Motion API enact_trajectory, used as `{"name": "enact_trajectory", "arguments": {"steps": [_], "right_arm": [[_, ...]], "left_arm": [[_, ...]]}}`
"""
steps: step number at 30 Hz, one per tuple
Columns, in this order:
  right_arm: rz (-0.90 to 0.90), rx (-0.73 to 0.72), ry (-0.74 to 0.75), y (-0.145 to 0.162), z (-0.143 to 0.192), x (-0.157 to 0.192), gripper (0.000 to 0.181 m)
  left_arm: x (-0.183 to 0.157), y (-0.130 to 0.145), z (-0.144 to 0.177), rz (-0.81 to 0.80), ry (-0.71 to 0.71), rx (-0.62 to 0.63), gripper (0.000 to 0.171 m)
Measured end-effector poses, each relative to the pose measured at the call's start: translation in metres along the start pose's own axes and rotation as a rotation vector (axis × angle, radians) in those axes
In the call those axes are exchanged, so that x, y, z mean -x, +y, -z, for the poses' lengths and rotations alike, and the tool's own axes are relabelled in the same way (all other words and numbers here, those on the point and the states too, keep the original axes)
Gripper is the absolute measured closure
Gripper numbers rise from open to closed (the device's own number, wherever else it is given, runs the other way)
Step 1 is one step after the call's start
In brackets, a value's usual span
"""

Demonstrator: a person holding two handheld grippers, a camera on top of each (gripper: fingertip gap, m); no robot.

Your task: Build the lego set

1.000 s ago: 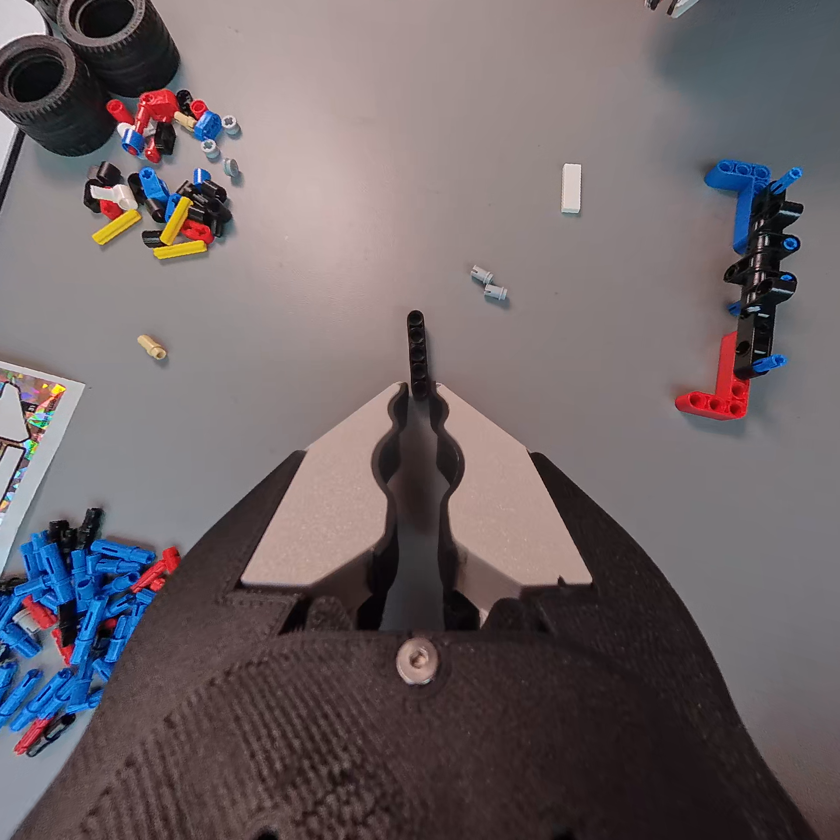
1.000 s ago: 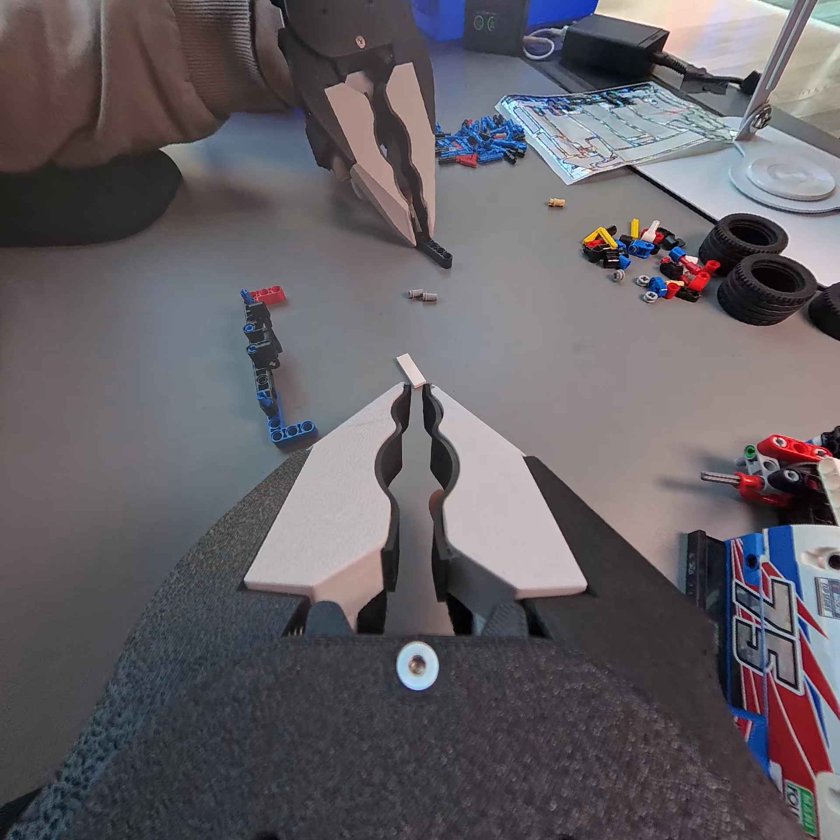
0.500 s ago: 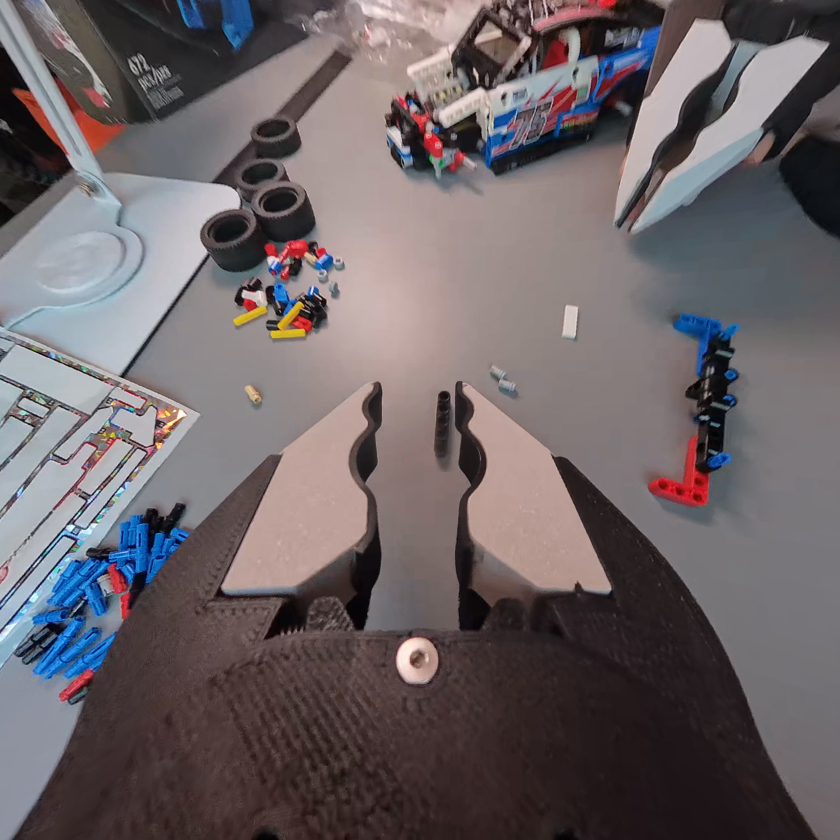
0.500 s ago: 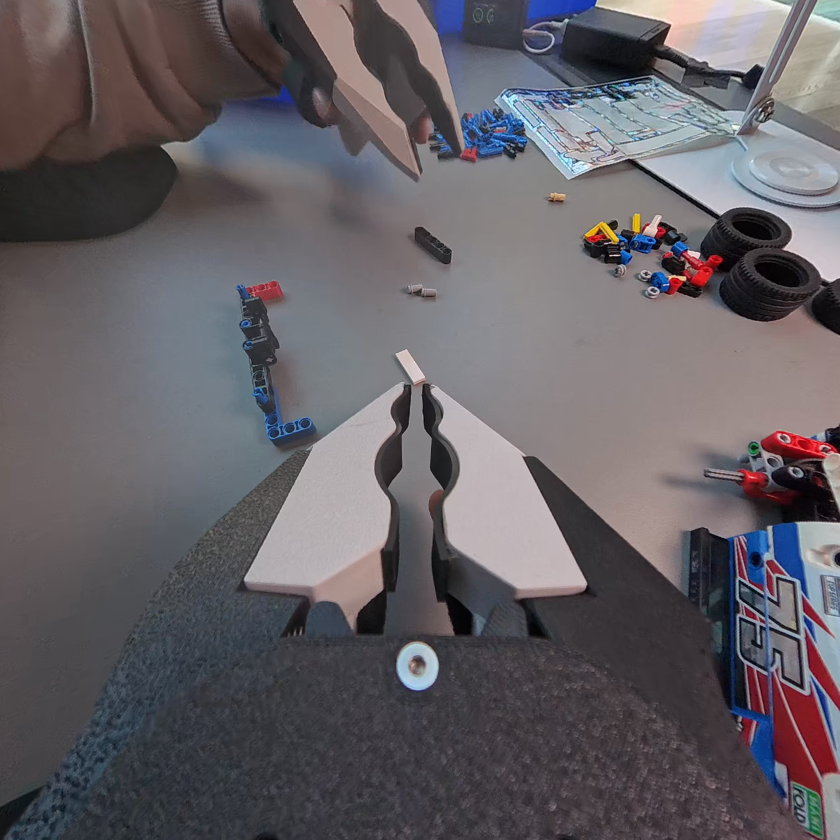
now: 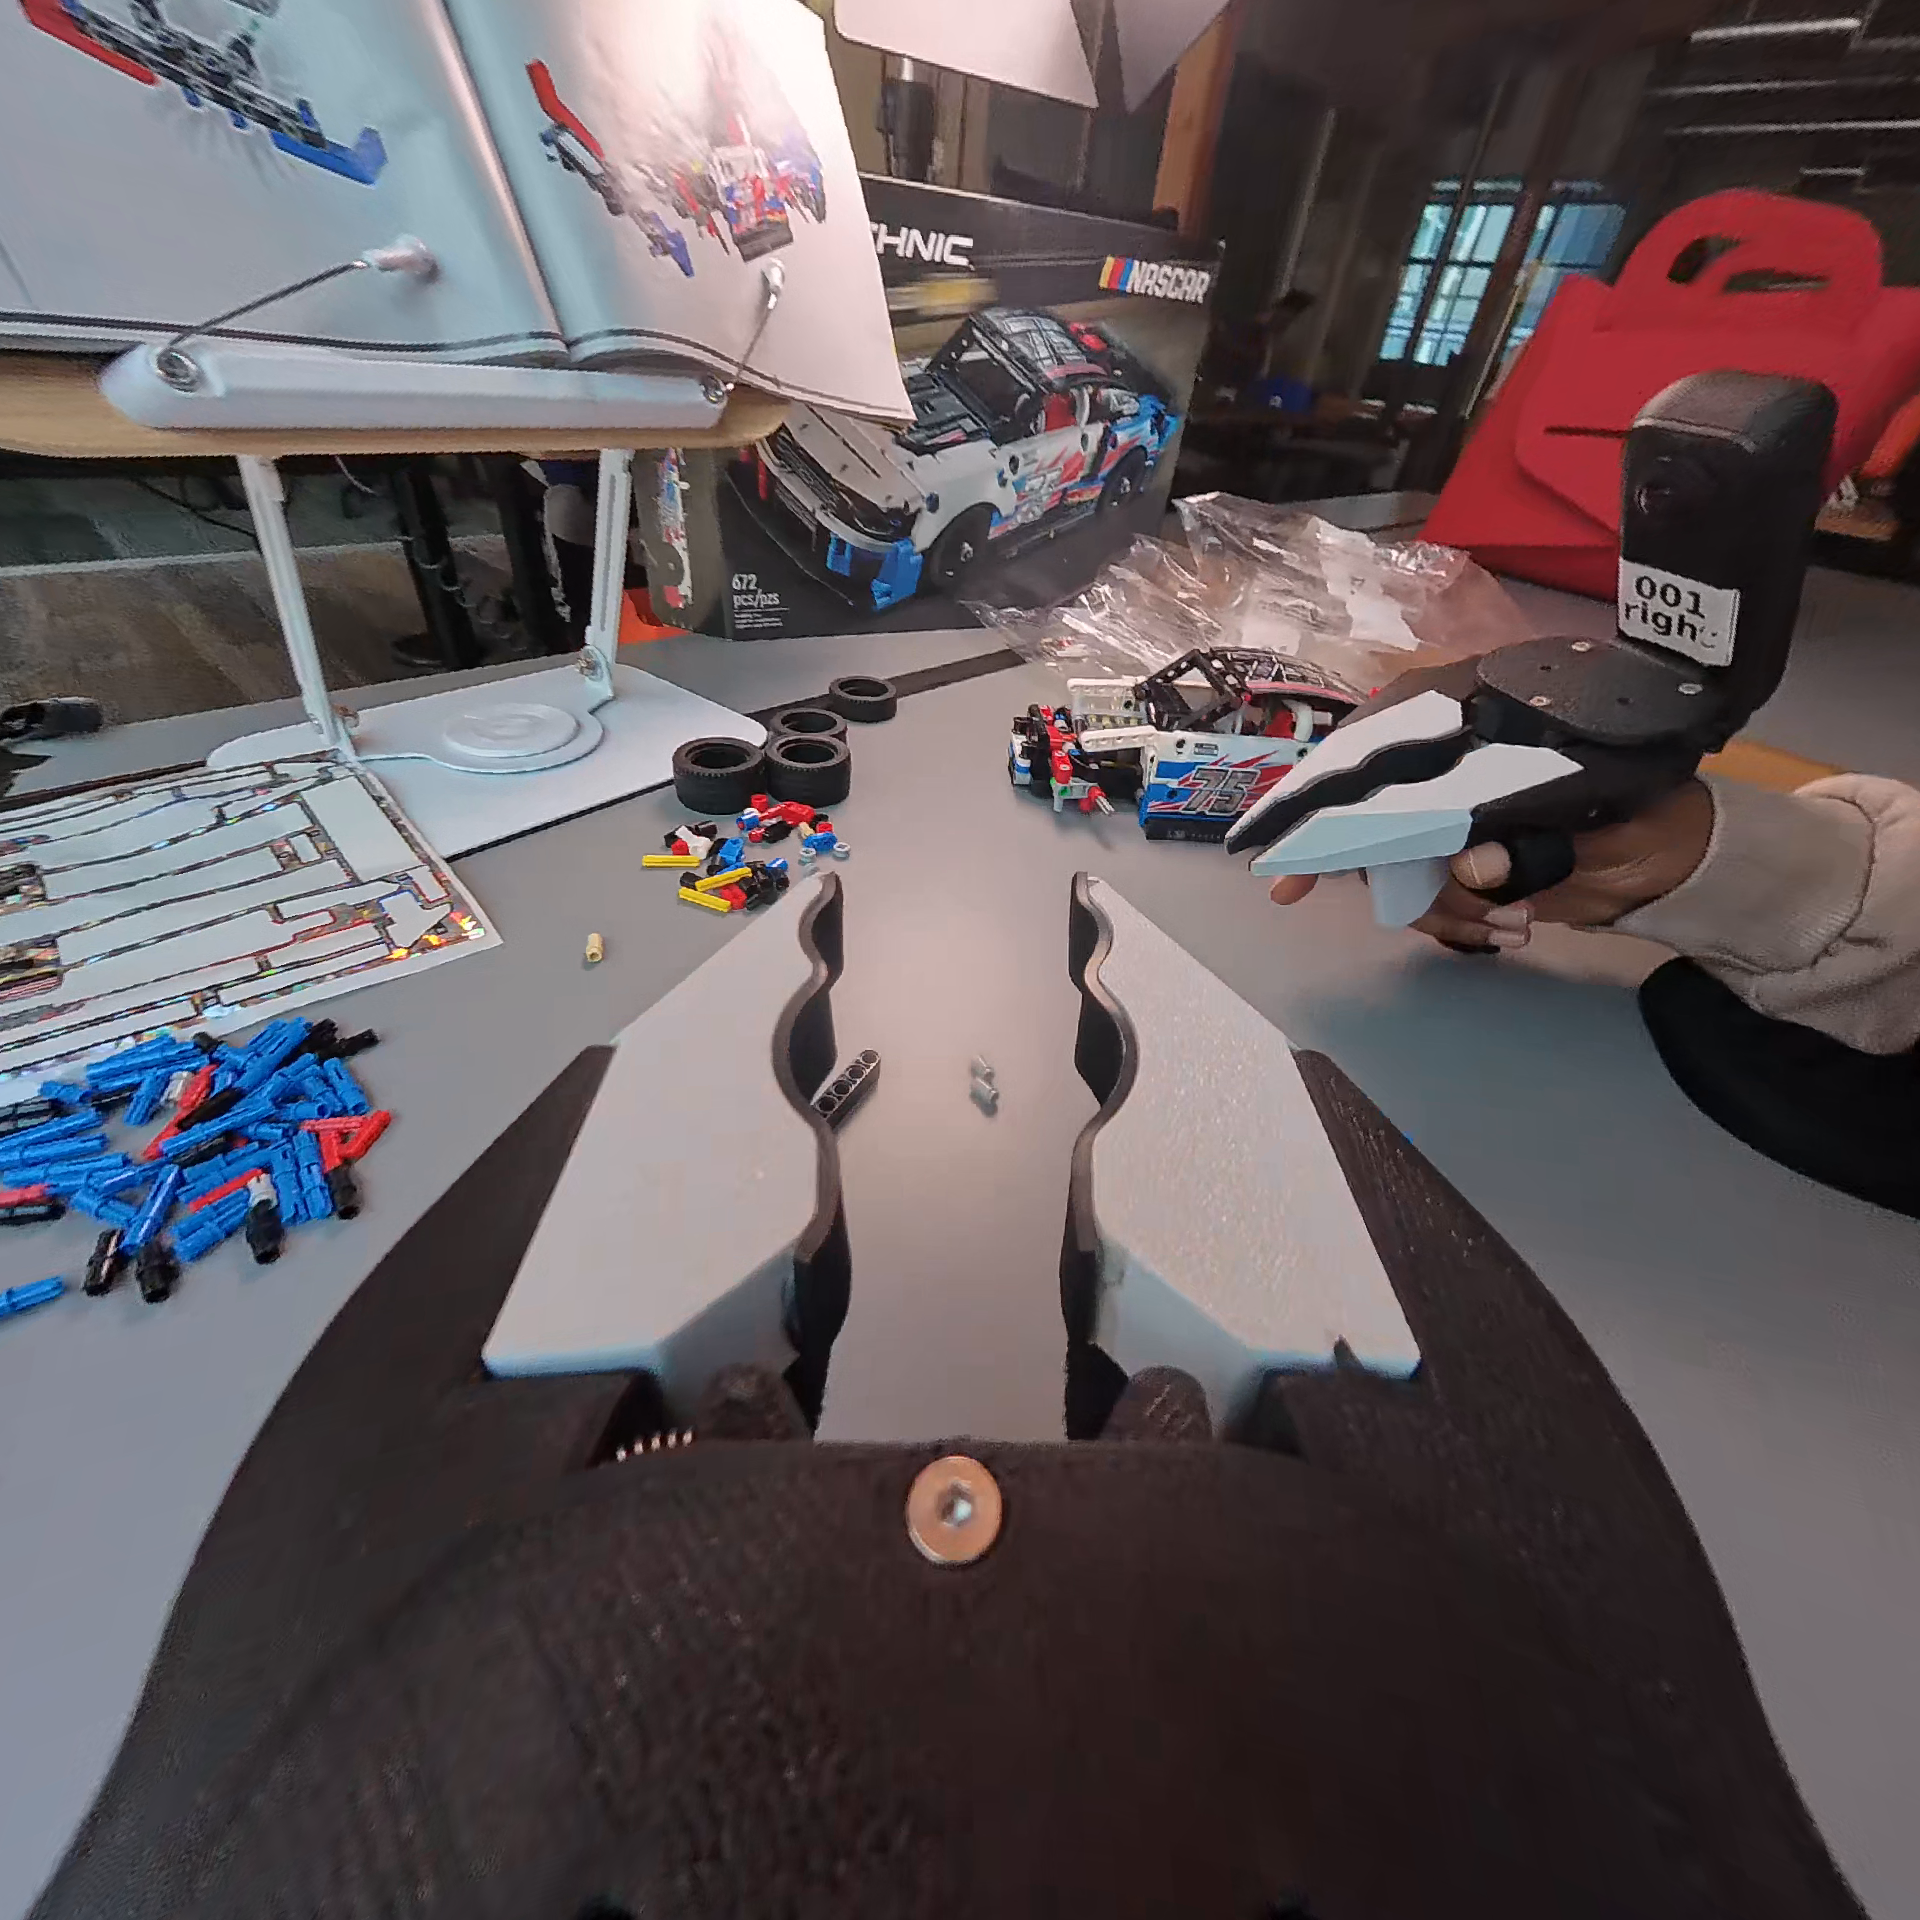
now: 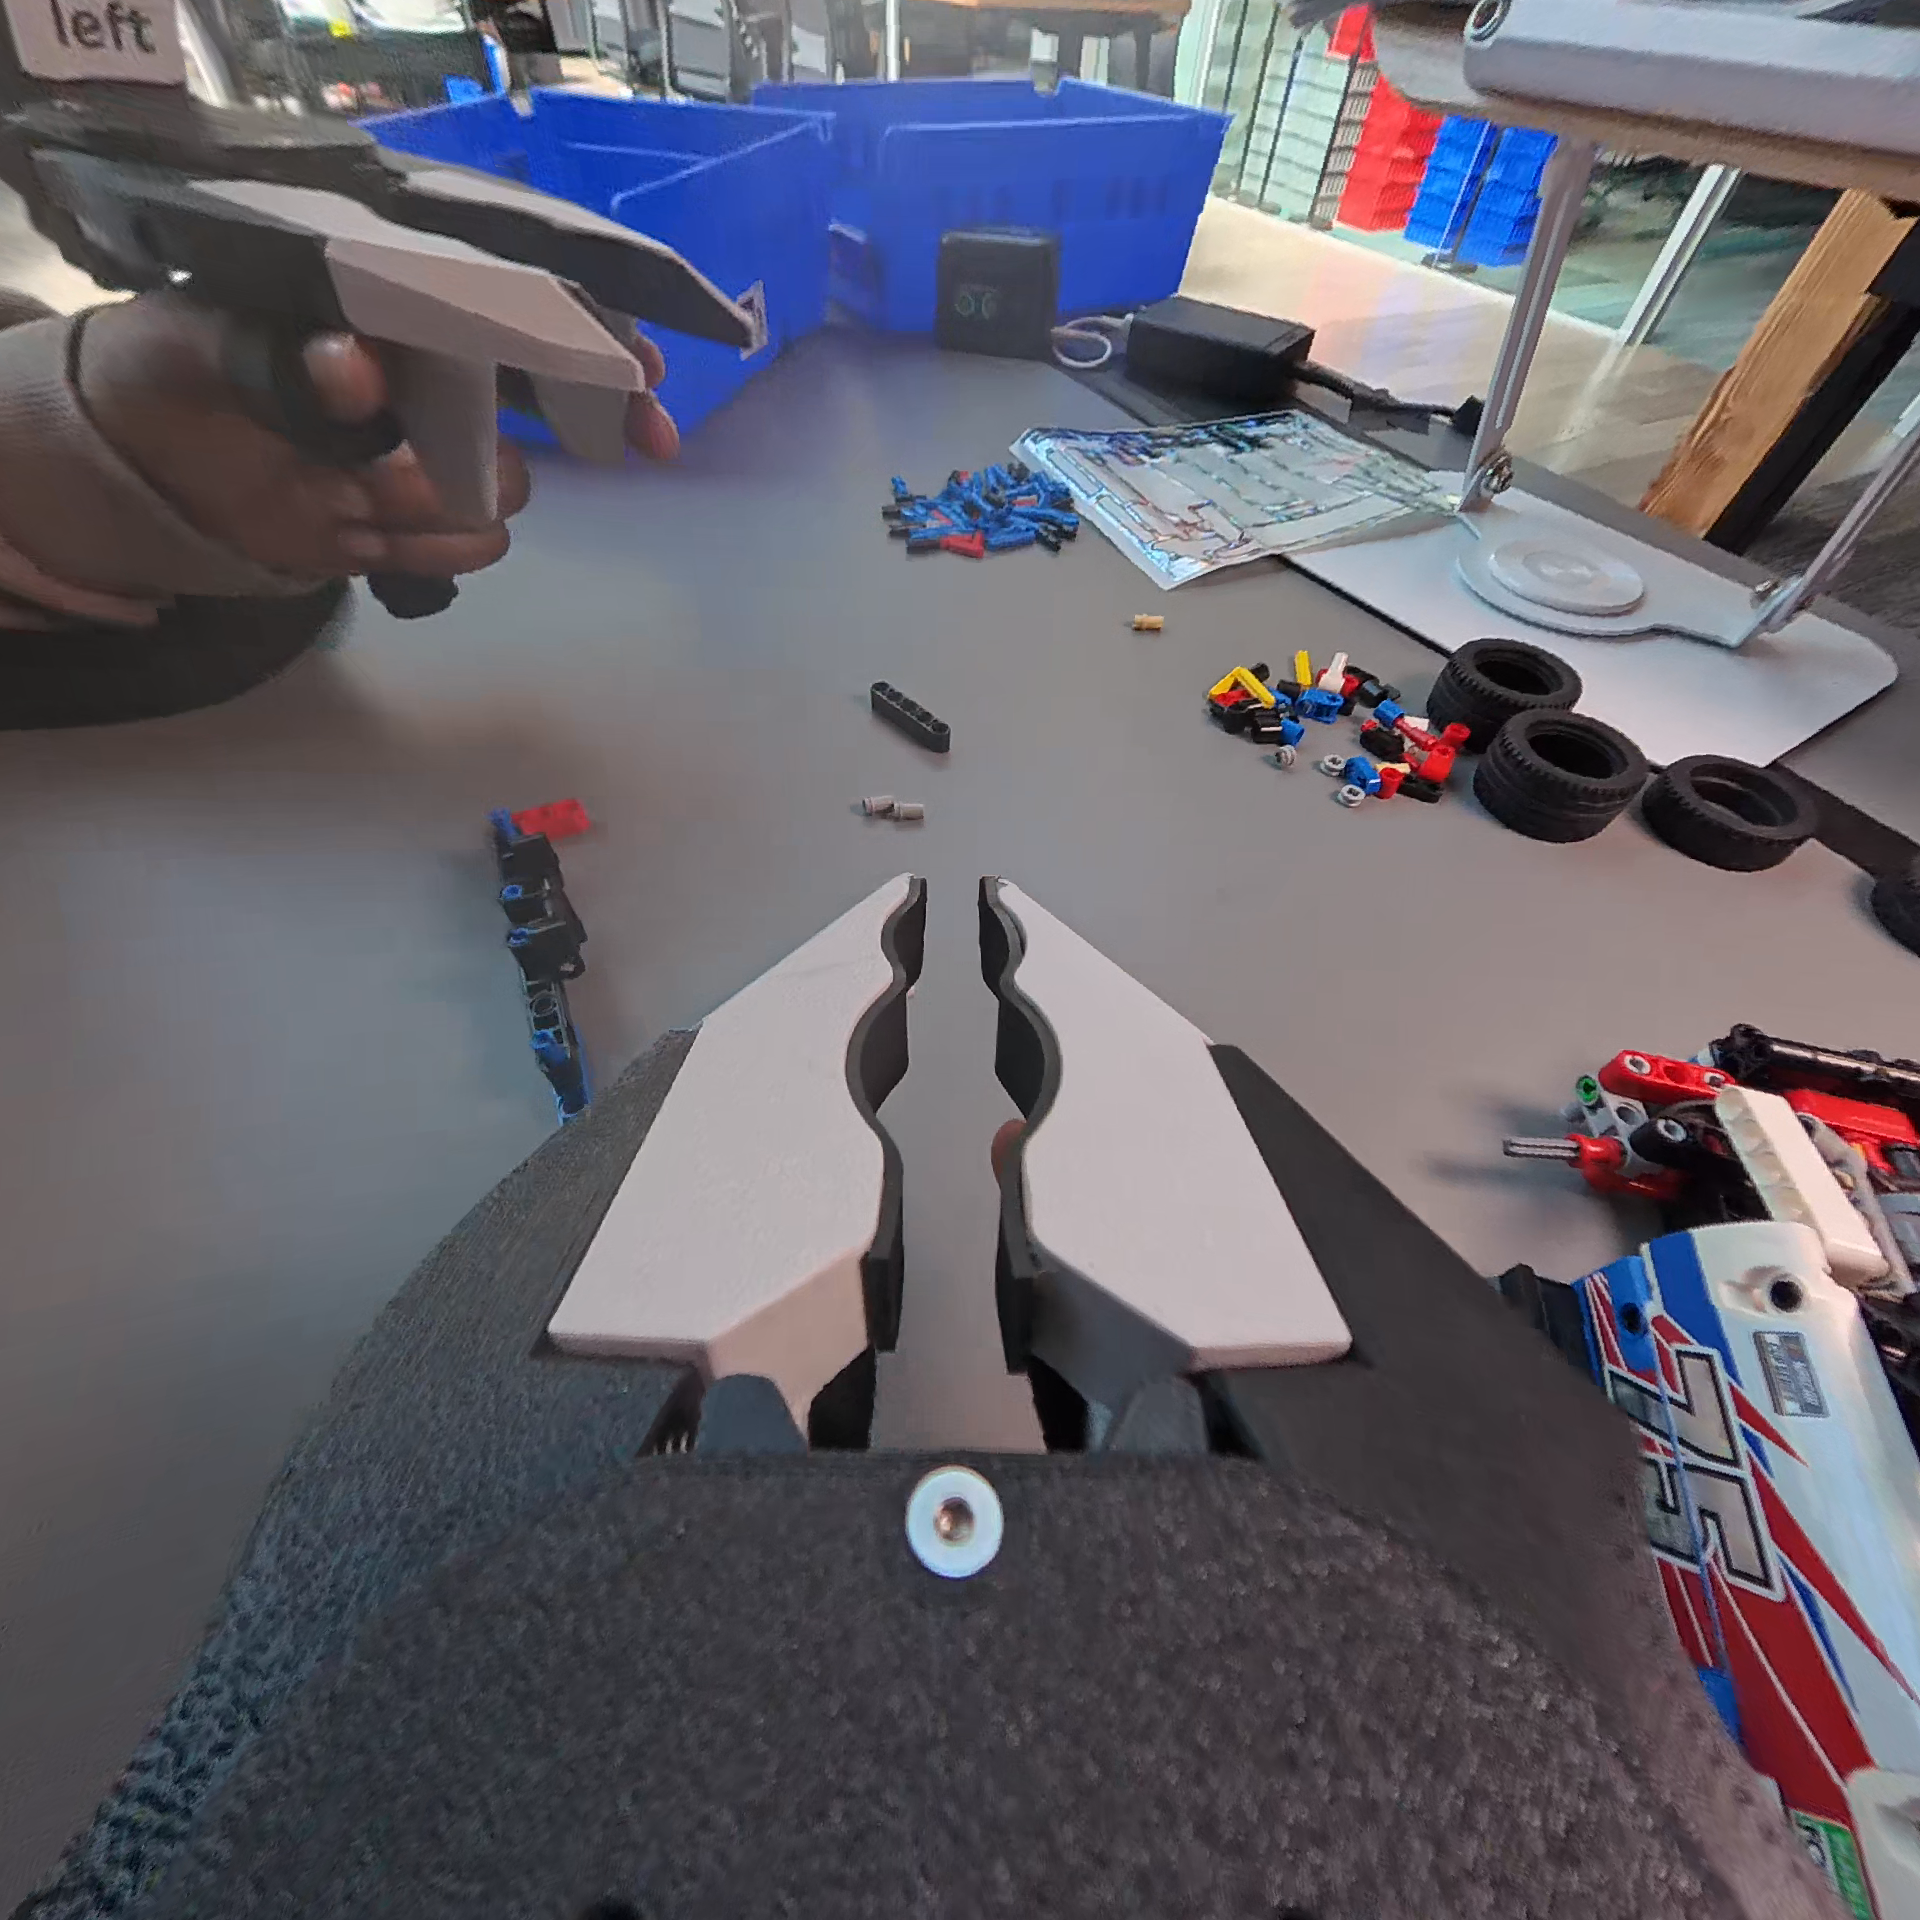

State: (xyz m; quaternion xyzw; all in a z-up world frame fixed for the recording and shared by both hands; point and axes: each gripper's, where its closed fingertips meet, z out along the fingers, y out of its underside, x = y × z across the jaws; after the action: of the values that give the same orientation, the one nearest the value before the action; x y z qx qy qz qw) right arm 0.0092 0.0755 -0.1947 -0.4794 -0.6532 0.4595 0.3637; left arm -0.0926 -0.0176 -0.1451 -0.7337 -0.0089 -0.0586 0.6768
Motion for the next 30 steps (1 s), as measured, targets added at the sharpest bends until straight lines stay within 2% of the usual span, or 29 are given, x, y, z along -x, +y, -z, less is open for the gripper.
{"name": "enact_trajectory", "arguments": {"steps": [5,8,13,21,30], "right_arm": [[-0.071,-0.131,0.128,-0.024,-0.005,-0.012,0.165],[-0.119,-0.200,0.191,-0.036,-0.007,-0.017,0.157],[-0.060,-0.208,0.254,-0.035,-0.004,-0.025,0.154],[-0.065,-0.253,0.270,-0.040,0.008,-0.030,0.157],[-0.042,-0.237,0.290,-0.037,0.006,-0.033,0.157]], "left_arm": [[0.015,-0.013,0.016,0.034,-0.066,-0.096,0.125],[0.026,-0.011,0.016,0.074,-0.069,-0.104,0.125],[0.036,-0.007,0.015,0.121,-0.068,-0.105,0.124],[0.047,-0.015,0.023,0.019,-0.140,-0.139,0.124],[0.047,-0.024,0.029,0.011,-0.147,-0.169,0.124]]}}
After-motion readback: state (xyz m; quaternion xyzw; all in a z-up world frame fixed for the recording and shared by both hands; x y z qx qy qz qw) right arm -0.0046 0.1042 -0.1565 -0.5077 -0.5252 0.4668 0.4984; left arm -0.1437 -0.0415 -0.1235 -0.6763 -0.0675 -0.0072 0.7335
